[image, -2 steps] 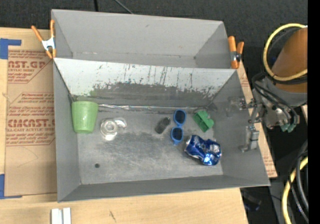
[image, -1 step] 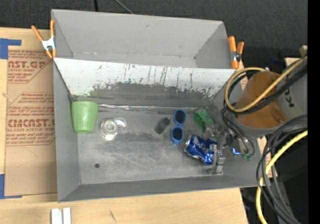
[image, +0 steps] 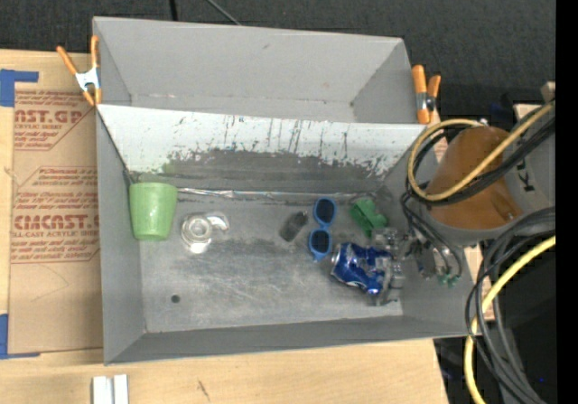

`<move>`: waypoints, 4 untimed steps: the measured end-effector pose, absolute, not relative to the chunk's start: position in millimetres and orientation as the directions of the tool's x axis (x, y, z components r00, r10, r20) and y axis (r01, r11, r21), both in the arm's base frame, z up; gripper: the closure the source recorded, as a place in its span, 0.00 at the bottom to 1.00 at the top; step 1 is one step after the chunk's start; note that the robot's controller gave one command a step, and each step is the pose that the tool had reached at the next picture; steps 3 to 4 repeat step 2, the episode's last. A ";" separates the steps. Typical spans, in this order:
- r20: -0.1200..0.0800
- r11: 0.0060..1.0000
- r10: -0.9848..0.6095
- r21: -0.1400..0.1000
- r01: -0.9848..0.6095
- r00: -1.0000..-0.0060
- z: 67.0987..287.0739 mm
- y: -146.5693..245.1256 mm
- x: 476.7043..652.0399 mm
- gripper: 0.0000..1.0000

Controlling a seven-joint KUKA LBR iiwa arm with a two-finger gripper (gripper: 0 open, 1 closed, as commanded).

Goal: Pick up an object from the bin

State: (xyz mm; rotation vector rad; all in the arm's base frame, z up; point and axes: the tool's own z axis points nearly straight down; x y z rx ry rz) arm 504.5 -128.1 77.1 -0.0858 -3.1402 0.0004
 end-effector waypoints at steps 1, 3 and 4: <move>-0.002 0.985 -0.171 0.000 -0.171 -0.985 127.4 -101.9 480.5 1.00; -0.011 0.989 -0.149 -0.004 -0.149 -0.989 272.2 -99.3 520.0 1.00; -0.011 0.989 -0.149 -0.004 -0.149 -0.989 272.2 -99.3 520.0 1.00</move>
Offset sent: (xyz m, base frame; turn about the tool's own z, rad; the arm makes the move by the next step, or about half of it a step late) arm -0.0244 0.0254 0.0498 -0.2254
